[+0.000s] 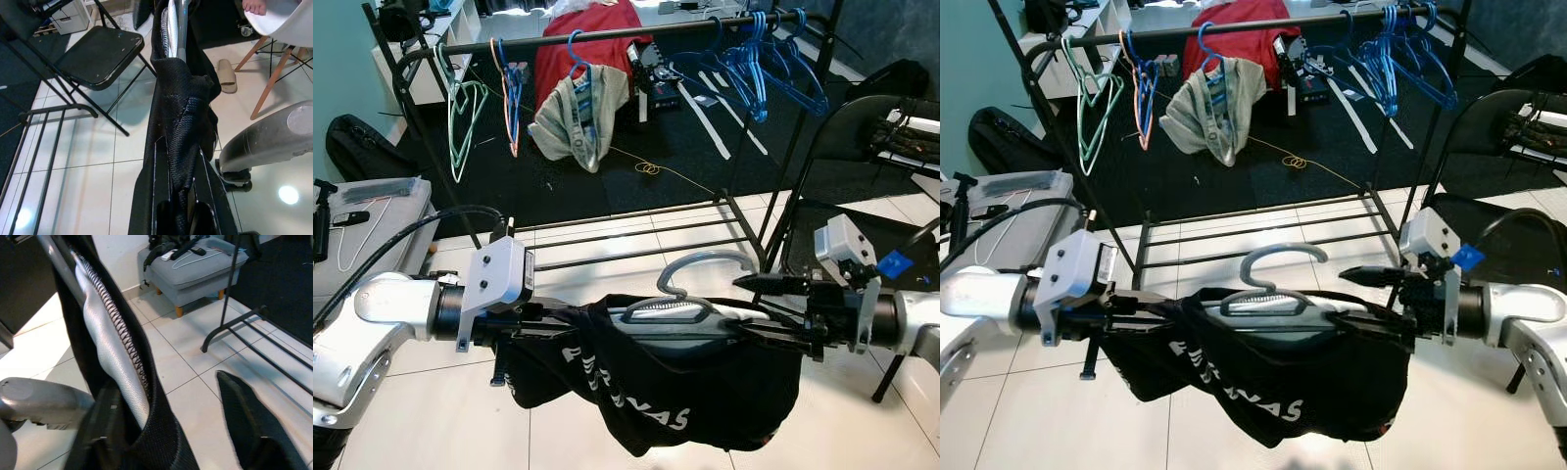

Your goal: Hang hanger

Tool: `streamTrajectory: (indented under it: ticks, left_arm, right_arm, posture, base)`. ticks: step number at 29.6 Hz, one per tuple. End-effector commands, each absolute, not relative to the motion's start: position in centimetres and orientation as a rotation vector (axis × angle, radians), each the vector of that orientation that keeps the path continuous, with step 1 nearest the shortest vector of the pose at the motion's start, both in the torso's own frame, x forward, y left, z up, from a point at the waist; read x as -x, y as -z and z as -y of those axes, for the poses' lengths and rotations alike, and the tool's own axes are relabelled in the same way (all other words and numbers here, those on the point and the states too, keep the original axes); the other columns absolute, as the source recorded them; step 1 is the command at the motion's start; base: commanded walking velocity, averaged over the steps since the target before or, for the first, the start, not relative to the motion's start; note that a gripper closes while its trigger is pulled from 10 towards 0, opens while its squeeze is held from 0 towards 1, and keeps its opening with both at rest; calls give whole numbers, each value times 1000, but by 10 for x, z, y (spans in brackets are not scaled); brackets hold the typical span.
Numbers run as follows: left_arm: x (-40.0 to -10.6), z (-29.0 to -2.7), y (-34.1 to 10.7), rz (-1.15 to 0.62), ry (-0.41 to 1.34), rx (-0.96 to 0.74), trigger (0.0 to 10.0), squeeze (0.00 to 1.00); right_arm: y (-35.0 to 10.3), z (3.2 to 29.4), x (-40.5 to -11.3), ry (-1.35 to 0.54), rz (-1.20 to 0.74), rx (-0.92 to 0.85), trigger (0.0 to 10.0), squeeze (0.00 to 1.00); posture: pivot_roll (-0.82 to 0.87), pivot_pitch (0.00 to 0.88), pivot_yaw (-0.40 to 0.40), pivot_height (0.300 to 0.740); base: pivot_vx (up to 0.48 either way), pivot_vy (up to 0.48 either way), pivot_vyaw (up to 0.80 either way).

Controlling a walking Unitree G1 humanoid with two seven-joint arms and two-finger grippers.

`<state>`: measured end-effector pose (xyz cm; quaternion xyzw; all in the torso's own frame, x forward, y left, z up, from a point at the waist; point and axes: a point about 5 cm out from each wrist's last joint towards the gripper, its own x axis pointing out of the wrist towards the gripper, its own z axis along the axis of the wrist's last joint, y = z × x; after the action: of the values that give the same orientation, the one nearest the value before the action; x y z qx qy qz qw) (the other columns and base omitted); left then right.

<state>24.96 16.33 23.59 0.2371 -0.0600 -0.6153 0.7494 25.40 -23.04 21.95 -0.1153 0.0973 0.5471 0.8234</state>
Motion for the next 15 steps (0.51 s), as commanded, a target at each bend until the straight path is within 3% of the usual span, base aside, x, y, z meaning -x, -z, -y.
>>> streamTrajectory:
  ticks: [1,15]
  left_arm:
    - [-246,-159,-244,181,1366,-513,10000,0]
    - [-246,-154,-250,209,1384,-513,10000,0]
  right_arm:
    - [-216,227,-250,-1198,-231,244,0,0]
    - [-208,227,-247,-1218,-288,253,0,0]
  posture:
    - [-97,114,67,740]
    - [-97,113,68,740]
  base:
    - [0,0,0]
    - [0,0,0]
